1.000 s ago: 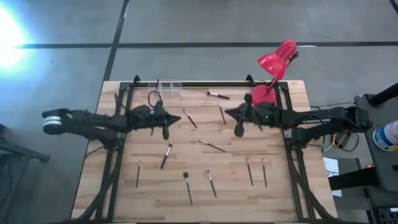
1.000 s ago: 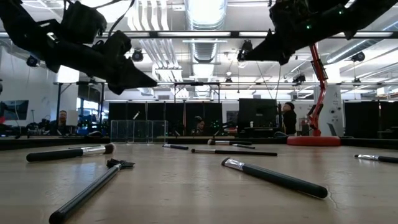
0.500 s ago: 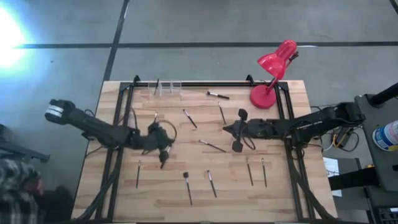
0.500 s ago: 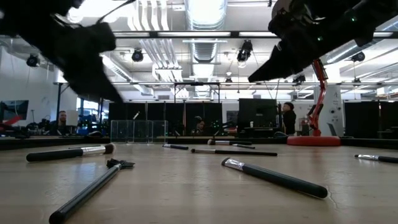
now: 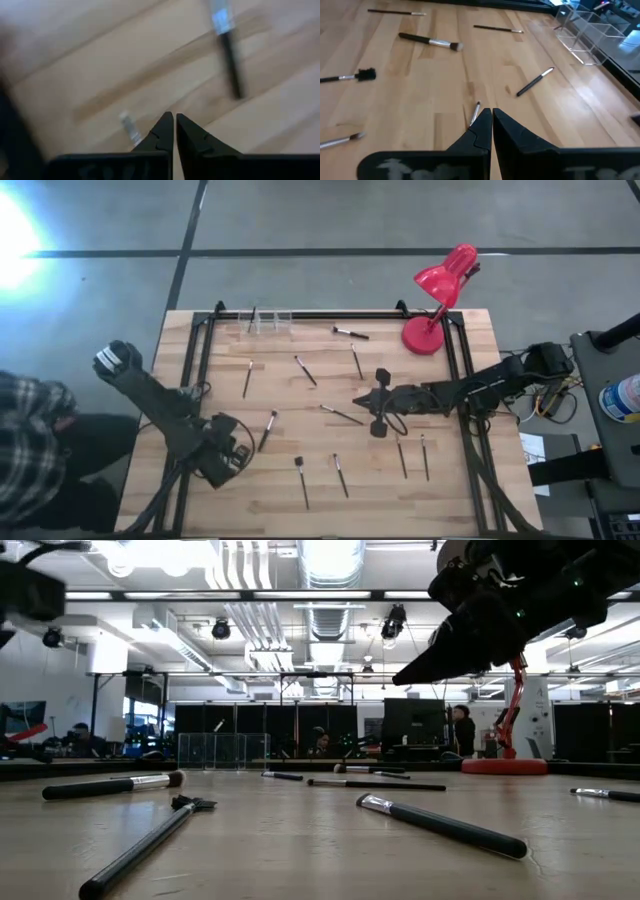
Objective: Put items in baskets/containers
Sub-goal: Put the black eyeshadow brush into the transparent organizer
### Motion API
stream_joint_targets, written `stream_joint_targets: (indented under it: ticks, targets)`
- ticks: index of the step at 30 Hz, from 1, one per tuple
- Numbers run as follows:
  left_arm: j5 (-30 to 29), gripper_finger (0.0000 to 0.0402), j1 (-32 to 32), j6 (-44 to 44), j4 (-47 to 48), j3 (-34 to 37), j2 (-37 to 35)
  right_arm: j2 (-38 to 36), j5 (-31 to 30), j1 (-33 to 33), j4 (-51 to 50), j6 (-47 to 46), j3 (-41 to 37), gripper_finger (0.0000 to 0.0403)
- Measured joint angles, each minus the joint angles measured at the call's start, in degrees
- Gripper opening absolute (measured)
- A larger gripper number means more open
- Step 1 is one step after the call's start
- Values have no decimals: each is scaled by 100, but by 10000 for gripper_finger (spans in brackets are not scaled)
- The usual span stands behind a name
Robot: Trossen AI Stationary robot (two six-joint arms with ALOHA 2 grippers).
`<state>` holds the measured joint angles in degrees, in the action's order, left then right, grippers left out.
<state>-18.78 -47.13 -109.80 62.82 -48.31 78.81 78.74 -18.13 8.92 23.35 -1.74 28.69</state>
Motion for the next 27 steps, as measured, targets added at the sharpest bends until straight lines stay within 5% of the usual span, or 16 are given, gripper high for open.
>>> stream_joint_targets:
  ticks: [8, 16, 27]
  targets:
    - [245, 64, -1, -752, -77, 461, 152, 214, -2, 275, 257, 23, 0, 8]
    - [309, 67, 15, -1103, -1072, 1271, -227, 234, -8, 490, 285, 65, 0, 8]
    - [453, 67, 13, -1310, -1221, 1616, -225, 232, -155, 497, 320, 132, 1, 8]
